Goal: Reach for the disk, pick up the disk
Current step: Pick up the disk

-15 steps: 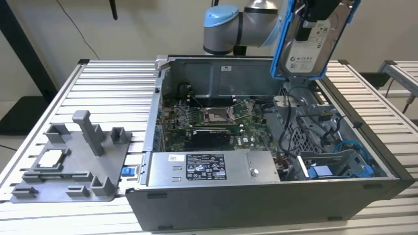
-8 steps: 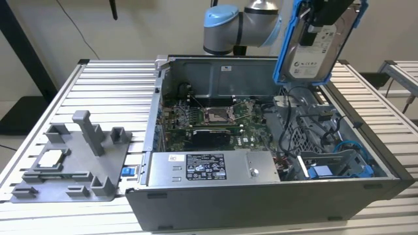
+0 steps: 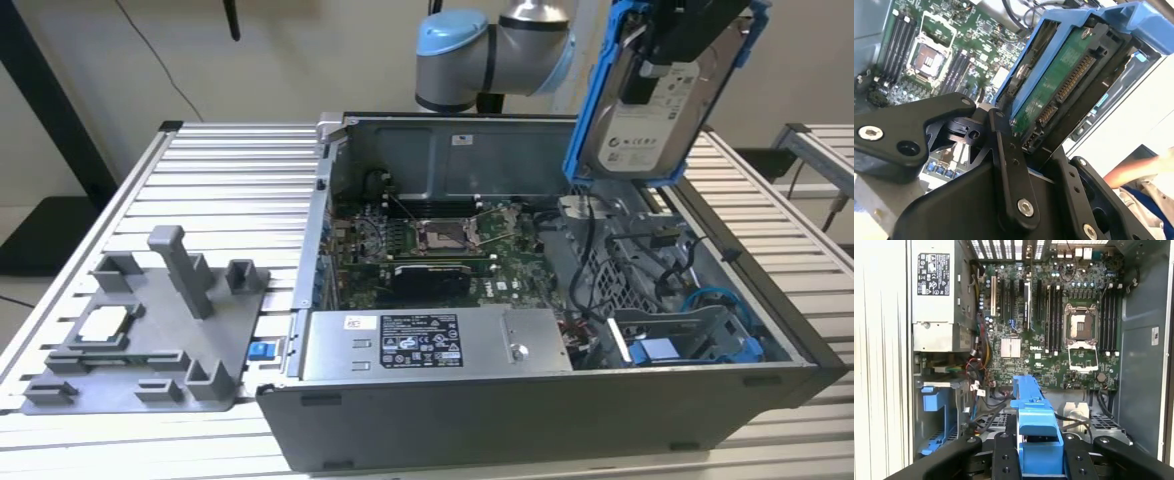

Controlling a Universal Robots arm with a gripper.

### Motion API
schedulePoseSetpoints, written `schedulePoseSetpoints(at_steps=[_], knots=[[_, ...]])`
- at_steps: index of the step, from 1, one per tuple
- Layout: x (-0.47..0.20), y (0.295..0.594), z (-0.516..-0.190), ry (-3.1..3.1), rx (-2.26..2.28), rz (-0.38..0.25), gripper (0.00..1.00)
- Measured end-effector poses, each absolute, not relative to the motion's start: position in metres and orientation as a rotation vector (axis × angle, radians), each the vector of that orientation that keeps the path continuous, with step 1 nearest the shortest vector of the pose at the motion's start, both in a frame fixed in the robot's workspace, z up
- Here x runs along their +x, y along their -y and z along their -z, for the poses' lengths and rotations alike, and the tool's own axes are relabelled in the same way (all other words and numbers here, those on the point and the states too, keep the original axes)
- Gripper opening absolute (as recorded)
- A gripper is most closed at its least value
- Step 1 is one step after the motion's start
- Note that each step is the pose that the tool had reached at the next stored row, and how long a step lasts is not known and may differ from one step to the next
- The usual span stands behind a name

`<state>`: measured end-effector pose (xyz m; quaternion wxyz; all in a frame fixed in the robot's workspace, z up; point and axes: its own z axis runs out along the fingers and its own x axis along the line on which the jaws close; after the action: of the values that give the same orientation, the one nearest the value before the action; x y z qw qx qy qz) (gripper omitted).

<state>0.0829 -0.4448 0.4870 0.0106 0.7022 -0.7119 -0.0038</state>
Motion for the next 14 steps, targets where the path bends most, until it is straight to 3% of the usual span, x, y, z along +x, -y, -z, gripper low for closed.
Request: schedulePoseSetpoints(at_steps=[14], knots=[[0.084,0.473,-0.491,2.217,2.187,0.021,0.0]])
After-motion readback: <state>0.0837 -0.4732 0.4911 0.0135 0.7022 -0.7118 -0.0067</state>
